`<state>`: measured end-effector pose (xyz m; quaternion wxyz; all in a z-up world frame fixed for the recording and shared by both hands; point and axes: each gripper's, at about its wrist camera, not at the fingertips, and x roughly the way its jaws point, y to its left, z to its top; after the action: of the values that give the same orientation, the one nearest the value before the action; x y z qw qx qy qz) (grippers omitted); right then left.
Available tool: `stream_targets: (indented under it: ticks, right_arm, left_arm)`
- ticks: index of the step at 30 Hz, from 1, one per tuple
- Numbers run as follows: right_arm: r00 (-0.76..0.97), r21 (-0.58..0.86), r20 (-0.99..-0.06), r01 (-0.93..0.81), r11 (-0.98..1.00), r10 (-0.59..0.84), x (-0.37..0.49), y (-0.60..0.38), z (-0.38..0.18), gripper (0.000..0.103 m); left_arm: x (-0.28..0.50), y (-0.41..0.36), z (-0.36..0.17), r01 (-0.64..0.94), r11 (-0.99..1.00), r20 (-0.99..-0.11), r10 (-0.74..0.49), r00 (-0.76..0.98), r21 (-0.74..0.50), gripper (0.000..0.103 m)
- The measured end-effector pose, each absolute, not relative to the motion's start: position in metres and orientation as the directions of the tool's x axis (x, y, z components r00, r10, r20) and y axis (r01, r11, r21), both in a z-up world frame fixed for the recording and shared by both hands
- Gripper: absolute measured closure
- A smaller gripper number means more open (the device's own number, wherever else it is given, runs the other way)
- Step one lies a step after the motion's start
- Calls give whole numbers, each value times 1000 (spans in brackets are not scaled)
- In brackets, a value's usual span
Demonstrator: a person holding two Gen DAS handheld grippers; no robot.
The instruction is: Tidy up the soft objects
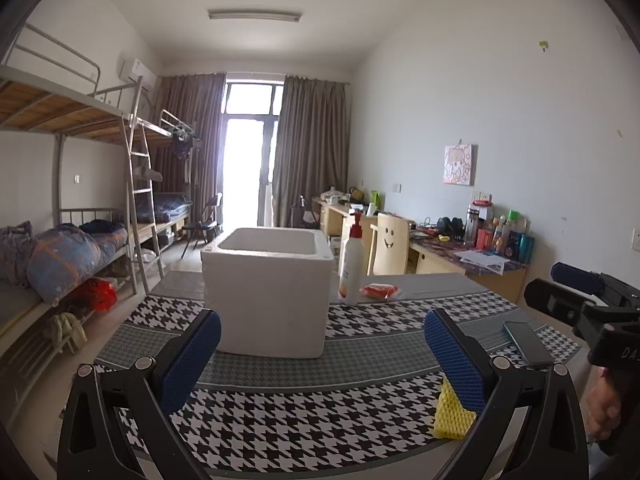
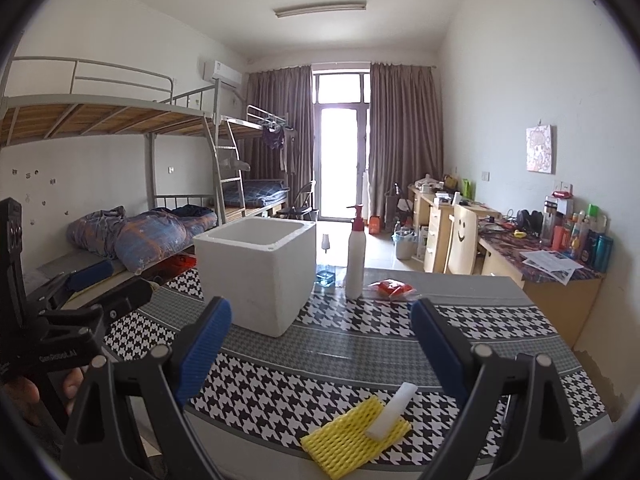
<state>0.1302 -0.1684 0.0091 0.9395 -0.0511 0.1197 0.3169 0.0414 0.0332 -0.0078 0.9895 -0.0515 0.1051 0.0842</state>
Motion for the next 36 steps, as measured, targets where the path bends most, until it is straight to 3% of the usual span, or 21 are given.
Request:
stream_targets:
  ticks: [10, 36]
  right_arm:
    - [783, 0, -262, -584, 812, 564, 131, -174, 1, 9]
    - [863, 44, -325, -395, 918, 387, 141, -216, -19, 9]
  left_arm:
    - [52, 27, -17, -102, 992, -232, 83, 969, -70, 1]
    - [103, -22, -41, 105, 994, -406, -103, 908, -16, 1]
